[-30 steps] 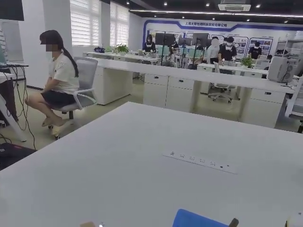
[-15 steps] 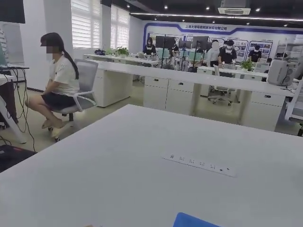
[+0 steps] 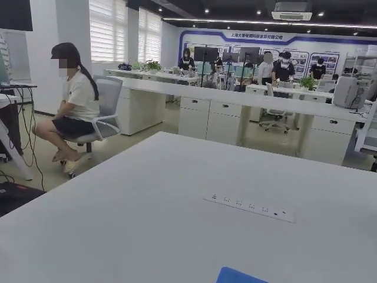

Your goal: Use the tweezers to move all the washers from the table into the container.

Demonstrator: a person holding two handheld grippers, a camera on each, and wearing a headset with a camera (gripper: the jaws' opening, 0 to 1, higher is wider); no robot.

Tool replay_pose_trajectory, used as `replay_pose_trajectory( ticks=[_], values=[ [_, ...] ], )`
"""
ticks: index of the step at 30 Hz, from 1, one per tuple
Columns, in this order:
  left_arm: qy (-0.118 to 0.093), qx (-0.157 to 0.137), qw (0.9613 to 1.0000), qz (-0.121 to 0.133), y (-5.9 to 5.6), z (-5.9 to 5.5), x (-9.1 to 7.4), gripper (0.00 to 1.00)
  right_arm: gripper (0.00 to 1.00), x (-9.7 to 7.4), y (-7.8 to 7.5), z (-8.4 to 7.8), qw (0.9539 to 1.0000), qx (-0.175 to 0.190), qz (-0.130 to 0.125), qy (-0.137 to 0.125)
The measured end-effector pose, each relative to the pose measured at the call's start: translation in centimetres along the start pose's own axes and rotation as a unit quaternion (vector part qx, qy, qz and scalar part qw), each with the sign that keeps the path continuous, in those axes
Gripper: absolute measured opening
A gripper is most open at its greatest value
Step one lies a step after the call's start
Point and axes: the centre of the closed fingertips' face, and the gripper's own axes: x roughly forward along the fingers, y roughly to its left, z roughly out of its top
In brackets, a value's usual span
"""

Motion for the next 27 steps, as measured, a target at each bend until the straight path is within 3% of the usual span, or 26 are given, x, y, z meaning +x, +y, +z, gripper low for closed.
replay_pose_trajectory(
  ticks=[14, 21, 27],
  values=[
    [0.000, -0.001, 1.0000, 0.001, 0.1, 0.0, 0.0, 0.75, 0.04, 0.6, 0.1, -0.9, 0.9994, -0.028, -0.001, 0.019],
    [-0.002, -0.005, 1.0000, 0.001, 0.1, 0.0, 0.0, 0.75, 0.03, 0.6, 1.0, -1.2, 0.9941, -0.105, 0.002, 0.029],
    [-0.001, -0.006, 1.0000, 0.000, 0.1, 0.0, 0.0, 0.75, 0.02, 0.5, 0.7, -1.1, 0.9955, -0.092, -0.008, 0.022]
  ],
)
